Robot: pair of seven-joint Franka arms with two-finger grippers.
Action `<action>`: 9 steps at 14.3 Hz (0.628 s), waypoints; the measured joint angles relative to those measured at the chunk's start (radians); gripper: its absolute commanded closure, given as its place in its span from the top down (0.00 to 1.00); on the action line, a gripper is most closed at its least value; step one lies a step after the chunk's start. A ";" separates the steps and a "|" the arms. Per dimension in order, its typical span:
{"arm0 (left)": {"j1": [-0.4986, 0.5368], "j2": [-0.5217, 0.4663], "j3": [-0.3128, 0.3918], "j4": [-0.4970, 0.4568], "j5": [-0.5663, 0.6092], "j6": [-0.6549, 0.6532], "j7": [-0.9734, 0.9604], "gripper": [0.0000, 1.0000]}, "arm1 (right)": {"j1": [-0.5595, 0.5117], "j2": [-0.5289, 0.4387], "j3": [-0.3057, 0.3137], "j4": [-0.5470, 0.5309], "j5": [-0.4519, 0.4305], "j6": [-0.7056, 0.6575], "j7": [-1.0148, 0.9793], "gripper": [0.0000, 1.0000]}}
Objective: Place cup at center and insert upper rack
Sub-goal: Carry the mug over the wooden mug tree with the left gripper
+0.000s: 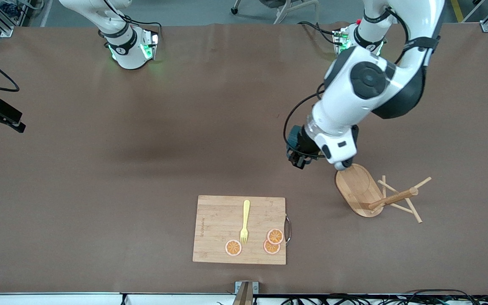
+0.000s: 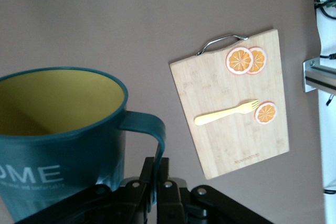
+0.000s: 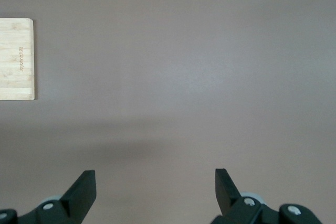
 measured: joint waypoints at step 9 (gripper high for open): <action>0.158 -0.004 0.000 -0.016 -0.174 0.000 0.110 0.00 | 0.004 -0.001 0.003 -0.004 0.000 -0.002 0.000 1.00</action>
